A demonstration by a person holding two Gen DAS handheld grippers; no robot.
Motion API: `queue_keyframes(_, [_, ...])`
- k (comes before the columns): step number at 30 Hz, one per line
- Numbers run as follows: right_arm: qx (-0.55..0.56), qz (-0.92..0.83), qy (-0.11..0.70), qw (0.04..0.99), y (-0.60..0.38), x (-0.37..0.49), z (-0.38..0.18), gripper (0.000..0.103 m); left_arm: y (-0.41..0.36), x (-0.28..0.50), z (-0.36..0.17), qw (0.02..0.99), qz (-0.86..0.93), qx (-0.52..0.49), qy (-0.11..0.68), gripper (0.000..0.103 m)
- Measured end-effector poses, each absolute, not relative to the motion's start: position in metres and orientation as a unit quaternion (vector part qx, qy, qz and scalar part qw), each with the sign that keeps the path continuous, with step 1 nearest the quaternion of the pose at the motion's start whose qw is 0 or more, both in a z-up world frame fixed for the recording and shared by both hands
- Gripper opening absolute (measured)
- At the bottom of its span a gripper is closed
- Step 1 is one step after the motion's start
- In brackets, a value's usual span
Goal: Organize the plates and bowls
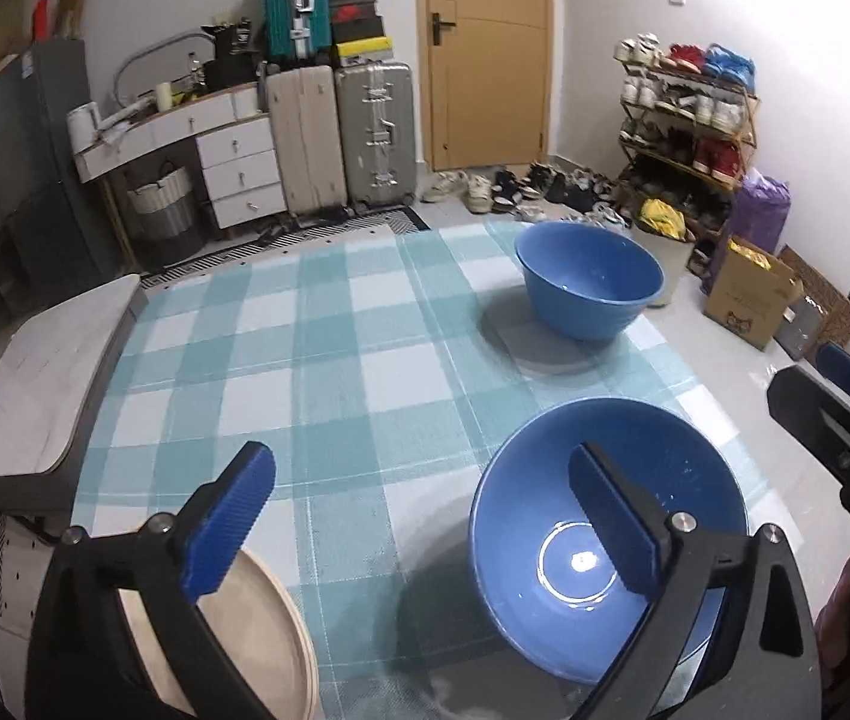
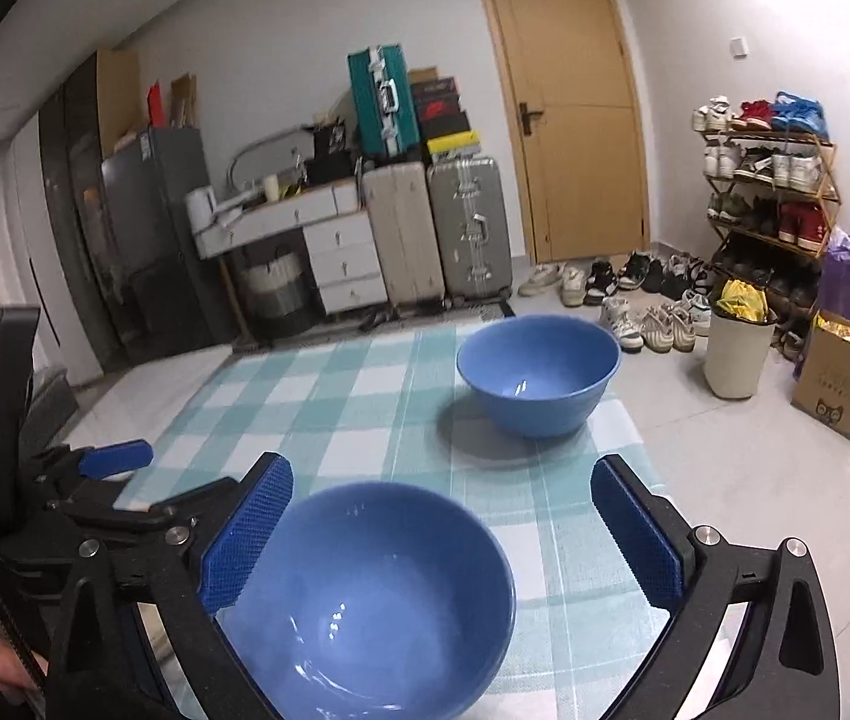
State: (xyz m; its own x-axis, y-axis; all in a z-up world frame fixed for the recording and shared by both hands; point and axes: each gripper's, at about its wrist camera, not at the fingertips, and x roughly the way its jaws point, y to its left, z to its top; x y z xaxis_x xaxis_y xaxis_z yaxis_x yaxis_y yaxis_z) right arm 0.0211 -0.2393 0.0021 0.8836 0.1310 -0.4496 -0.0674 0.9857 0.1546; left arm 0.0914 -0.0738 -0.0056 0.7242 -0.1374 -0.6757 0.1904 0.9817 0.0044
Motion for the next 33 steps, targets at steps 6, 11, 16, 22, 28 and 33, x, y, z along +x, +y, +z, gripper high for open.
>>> queue_keyframes(6, [0.073,0.041,0.232,0.969,-0.247,0.015,0.008,0.102,-0.066,0.085,0.005,0.939,-0.079,0.017,0.336,0.101])
queue_keyframes(11, [0.082,0.030,0.244,0.966,-0.254,0.005,0.012,0.102,-0.064,0.077,0.011,0.938,-0.087,0.014,0.336,0.103])
queue_keyframes(16, [0.123,0.039,0.246,0.961,-0.263,-0.009,0.013,0.102,-0.060,0.073,0.003,0.931,-0.075,0.012,0.356,0.103])
queue_keyframes(22, [0.125,0.043,0.242,0.961,-0.262,-0.023,0.027,0.102,-0.059,0.067,0.009,0.932,-0.075,0.012,0.355,0.103])
queue_keyframes(28, [0.175,0.072,0.248,0.950,-0.267,-0.028,0.054,0.102,-0.072,0.084,0.025,0.927,-0.081,0.048,0.364,0.103])
queue_keyframes(33, [0.199,0.106,0.264,0.938,-0.281,-0.013,0.078,0.102,-0.087,0.103,0.044,0.927,-0.080,0.095,0.354,0.103])
